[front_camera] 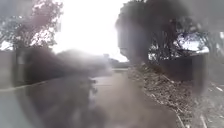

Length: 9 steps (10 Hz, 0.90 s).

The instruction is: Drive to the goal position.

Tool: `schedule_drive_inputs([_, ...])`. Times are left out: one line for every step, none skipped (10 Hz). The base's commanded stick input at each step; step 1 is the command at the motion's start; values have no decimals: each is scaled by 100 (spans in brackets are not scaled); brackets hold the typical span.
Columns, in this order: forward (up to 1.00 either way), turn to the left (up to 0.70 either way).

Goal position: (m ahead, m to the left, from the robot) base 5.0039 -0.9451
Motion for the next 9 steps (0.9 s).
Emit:
schedule_drive_inputs([100, 0])
schedule_drive_inputs([100, 0])
schedule_drive_inputs([100, 0])
schedule_drive_inputs([100, 0])
schedule_drive_inputs([100, 0])
schedule_drive_inputs([100, 0])
schedule_drive_inputs([100, 0])
schedule_drive_inputs([100, 0])
schedule_drive_inputs([100, 0])
